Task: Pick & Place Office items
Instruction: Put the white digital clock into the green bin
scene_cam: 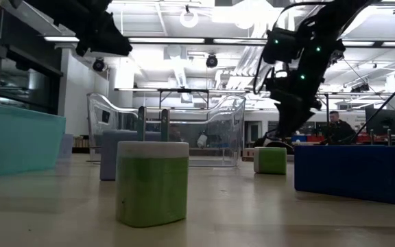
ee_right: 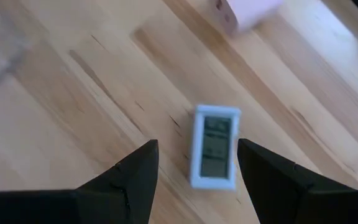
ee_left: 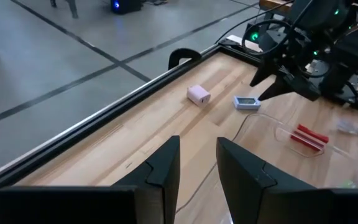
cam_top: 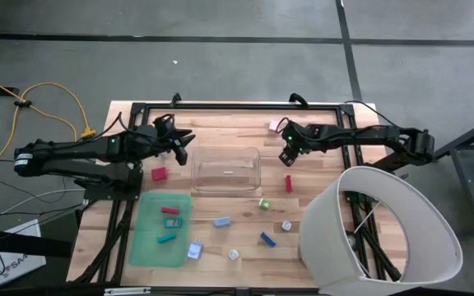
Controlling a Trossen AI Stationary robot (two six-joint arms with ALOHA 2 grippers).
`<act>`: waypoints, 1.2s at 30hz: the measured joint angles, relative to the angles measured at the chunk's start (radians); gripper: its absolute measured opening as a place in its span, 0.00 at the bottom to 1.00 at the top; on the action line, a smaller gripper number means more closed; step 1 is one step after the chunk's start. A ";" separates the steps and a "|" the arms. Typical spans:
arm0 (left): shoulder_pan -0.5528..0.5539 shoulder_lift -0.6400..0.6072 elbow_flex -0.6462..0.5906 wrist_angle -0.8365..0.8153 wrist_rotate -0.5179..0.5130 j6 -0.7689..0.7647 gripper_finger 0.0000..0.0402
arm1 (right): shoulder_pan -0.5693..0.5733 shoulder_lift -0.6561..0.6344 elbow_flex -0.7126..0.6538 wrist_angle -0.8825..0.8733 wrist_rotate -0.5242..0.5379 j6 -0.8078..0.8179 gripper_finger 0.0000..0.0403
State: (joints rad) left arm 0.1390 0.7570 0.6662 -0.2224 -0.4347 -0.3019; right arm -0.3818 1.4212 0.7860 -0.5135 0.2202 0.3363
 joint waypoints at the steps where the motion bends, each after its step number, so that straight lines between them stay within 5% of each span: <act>1: 0.000 0.000 0.000 0.000 0.000 0.000 0.25 | -0.004 0.000 0.000 -0.012 0.010 0.000 0.52; 16: 0.000 0.000 0.000 0.000 0.000 0.000 0.25 | -0.047 0.001 0.000 -0.046 0.002 0.027 0.52; 36: 0.000 0.000 0.000 0.001 0.000 0.000 0.25 | -0.051 0.002 -0.143 0.136 -0.019 0.034 0.52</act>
State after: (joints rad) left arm 0.1387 0.7570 0.6662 -0.2218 -0.4347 -0.3023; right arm -0.4327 1.4231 0.6428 -0.3775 0.2011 0.3705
